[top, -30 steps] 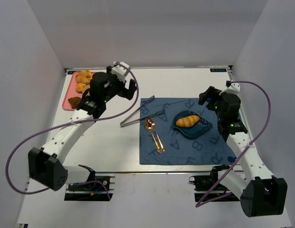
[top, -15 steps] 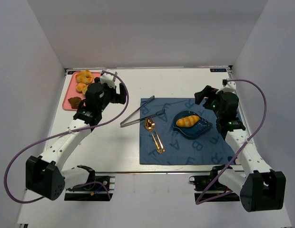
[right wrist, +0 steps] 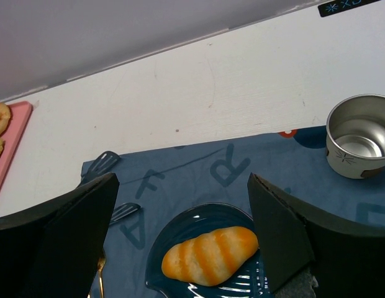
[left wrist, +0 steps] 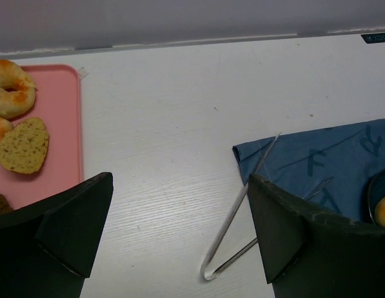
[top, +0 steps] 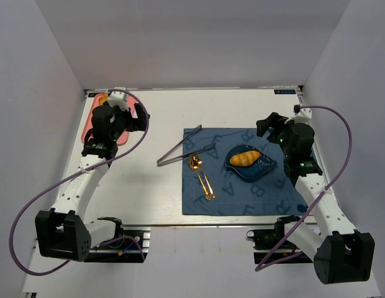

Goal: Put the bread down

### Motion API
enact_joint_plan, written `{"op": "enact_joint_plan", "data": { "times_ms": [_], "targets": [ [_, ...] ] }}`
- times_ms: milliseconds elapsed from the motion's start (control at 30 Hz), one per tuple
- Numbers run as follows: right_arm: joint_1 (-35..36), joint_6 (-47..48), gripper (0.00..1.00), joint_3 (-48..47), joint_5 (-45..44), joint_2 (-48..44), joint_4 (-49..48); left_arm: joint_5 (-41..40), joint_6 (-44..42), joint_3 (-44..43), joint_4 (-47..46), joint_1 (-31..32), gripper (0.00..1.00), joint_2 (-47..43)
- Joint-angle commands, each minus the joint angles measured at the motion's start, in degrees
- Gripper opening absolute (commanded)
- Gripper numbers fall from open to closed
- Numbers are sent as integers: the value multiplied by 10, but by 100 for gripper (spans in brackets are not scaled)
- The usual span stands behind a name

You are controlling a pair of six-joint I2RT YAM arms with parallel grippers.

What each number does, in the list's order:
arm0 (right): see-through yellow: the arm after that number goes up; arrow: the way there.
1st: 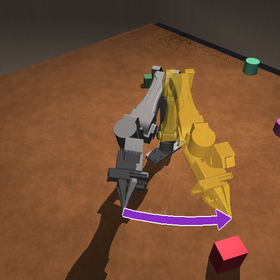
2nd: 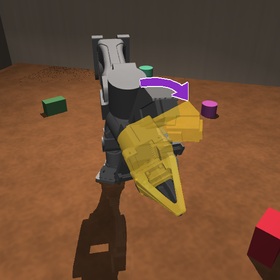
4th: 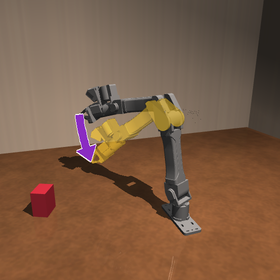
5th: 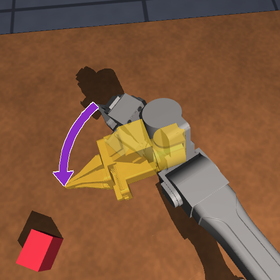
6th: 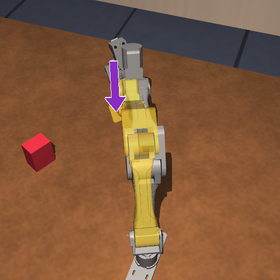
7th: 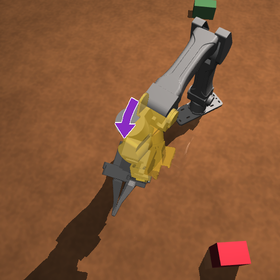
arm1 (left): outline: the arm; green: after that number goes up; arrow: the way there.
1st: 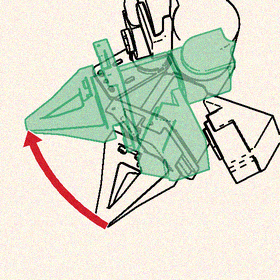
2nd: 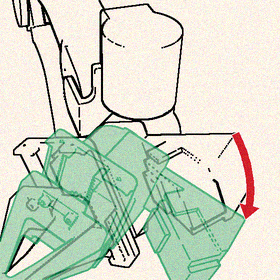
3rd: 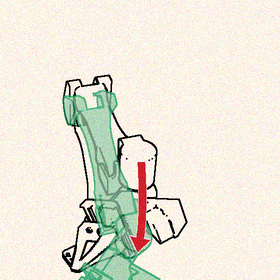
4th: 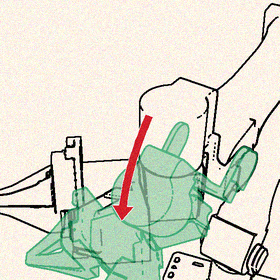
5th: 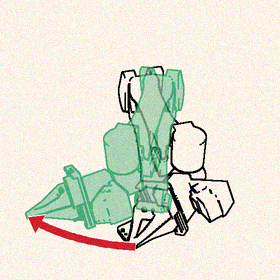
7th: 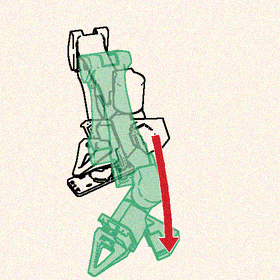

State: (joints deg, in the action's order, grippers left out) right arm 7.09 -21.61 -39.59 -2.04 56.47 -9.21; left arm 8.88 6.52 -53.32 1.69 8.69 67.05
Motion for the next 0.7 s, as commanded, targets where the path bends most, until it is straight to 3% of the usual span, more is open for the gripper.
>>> {"op": "enact_joint_plan", "data": {
  "times_ms": [0, 233, 667],
  "targets": [
    [-1, 13, 90, 10, -28, -20, -27, 61, -16, -28, 23, -33, 99, -8],
    [-3, -4, 90, 20, -36, -32, -41, 100, -67, 25, 16, -40, 99, -76],
    [-2, -36, 90, 9, -29, -20, -44, 86, -50, 42, 9, -40, 99, -61]
  ]
}}
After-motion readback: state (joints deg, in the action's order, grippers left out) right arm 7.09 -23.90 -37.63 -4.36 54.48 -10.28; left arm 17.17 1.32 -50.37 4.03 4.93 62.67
